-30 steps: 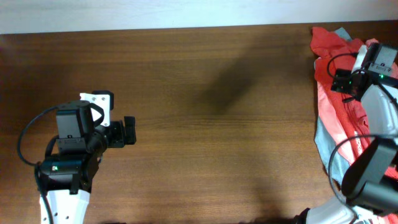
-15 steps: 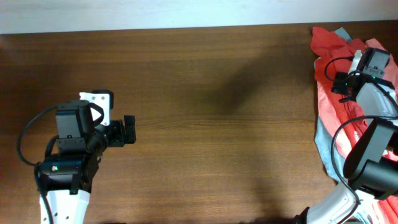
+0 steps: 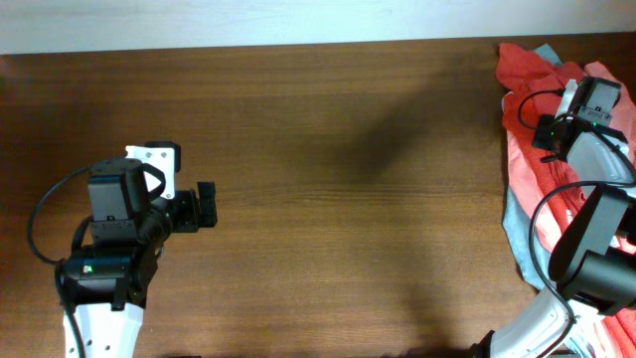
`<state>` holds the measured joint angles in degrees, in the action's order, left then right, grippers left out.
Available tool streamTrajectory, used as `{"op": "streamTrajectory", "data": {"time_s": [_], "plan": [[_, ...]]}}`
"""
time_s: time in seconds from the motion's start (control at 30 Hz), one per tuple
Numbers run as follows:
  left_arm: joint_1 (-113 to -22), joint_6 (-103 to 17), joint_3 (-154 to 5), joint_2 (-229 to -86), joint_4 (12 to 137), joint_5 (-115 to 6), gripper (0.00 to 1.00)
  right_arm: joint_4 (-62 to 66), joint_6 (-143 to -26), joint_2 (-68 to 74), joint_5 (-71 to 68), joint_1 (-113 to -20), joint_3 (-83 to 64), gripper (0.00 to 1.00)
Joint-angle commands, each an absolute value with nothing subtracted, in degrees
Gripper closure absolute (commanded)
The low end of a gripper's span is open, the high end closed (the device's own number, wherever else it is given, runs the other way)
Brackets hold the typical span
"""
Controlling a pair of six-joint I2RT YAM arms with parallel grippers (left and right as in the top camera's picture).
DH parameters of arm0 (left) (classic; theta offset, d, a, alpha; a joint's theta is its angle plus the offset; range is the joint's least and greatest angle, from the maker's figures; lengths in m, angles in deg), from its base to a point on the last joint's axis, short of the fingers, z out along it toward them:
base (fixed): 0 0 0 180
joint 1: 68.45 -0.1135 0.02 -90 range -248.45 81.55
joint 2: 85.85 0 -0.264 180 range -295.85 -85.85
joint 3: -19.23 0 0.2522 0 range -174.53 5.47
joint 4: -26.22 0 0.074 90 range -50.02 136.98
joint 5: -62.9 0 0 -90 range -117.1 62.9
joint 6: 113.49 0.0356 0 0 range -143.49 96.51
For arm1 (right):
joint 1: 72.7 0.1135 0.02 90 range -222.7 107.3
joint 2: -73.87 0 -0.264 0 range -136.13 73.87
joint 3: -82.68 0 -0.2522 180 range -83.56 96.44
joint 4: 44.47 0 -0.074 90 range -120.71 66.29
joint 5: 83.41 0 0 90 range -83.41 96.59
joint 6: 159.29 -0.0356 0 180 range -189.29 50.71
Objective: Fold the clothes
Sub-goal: 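Reach the right gripper into the shirt pile and grasp the orange shirt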
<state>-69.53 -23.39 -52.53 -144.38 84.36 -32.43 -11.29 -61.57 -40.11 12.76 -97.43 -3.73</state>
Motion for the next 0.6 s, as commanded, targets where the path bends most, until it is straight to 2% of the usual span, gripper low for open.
{"op": "streamTrajectory", "data": {"time_s": [0.0, 0.2, 0.3, 0.33, 0.43, 0.57], "plan": [[-69.33, -23.96, -53.84, -144.35, 84.17, -32.21, 0.01, -11.68, -61.78, -41.40, 12.87, -97.43, -2.77, 0.59], [-69.33, -23.94, -53.84, -144.35, 84.17, -32.21, 0.01, -11.70, -61.81, -43.30, 12.87, -97.43, -2.77, 0.59], [-69.33, -23.94, -53.84, -144.35, 84.17, -32.21, 0.01, -11.99, -61.81, -43.32, 12.87, -97.43, -2.77, 0.68], [-69.33, -23.94, -53.84, -144.35, 84.15, -32.21, 0.01, -12.12, -61.78, -43.32, 12.89, -97.43, -2.77, 0.75], [-69.33, -23.96, -53.84, -144.35, 84.12, -32.21, 0.01, -12.12, -61.81, -43.21, 12.87, -97.43, -2.74, 0.87], [-69.33, -23.94, -53.84, -144.35, 84.10, -32.21, 0.01, -12.10, -61.83, -42.21, 12.87, -97.43, -2.74, 0.88]]}}
